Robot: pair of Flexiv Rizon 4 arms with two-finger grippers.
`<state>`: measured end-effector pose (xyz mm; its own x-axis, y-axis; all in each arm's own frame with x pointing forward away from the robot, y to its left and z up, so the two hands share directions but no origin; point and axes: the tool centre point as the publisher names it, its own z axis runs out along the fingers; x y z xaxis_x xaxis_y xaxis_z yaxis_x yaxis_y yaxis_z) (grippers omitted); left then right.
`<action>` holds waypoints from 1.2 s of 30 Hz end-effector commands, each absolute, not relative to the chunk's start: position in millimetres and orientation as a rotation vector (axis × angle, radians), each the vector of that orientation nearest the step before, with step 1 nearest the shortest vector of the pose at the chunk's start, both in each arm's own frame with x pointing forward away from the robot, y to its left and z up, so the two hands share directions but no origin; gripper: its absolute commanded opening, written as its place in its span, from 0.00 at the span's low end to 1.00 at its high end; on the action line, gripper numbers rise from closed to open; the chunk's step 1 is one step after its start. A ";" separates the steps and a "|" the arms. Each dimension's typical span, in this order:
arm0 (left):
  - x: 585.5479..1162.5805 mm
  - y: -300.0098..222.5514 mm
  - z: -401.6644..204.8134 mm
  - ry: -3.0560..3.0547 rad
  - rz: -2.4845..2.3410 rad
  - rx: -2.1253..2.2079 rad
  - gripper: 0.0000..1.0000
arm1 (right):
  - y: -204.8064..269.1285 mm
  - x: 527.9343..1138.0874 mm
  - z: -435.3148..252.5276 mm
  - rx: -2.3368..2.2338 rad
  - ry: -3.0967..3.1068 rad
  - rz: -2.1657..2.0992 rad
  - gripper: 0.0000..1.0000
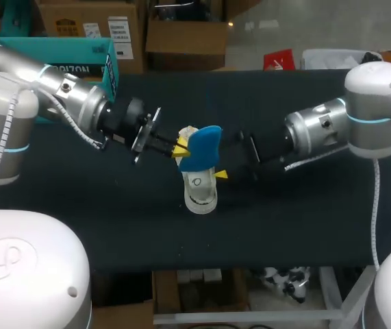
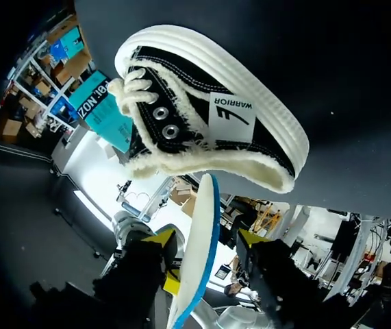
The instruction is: Open the shoe tongue, take the insole out of the shoe, put the insole back into the shoe, and pack the shoe into the shoebox
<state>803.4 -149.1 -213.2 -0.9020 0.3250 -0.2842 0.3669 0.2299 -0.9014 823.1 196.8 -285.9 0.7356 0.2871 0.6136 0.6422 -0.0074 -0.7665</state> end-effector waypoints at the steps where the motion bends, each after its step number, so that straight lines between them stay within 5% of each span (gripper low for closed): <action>1: 796.3 -155.8 -222.7 2.395 -1.771 0.645 0.00 | 201.5 820.9 -289.5 -1.575 -0.757 -0.325 0.48; 7: 796.6 -159.1 -227.1 2.375 -1.764 0.637 0.00 | 202.2 817.7 -290.5 -1.567 -0.737 -0.314 0.27; 14: 797.1 -160.5 -226.6 2.355 -1.768 0.630 0.00 | 199.4 814.2 -293.9 -1.562 -0.721 -0.315 0.19; 21: 798.4 -157.2 -225.9 2.353 -1.780 0.618 0.00 | 189.8 809.3 -295.7 -1.561 -0.697 -0.338 0.25; 25: 798.1 -156.6 -227.2 2.356 -1.773 0.618 0.00 | 187.4 809.4 -296.2 -1.560 -0.692 -0.345 0.18; 29: 797.9 -158.2 -229.9 2.360 -1.771 0.612 0.00 | 188.2 811.3 -297.7 -1.550 -0.695 -0.339 0.00; 36: 800.1 -156.2 -229.5 2.429 -1.783 0.602 0.00 | 189.3 811.9 -298.8 -1.546 -0.708 -0.337 0.00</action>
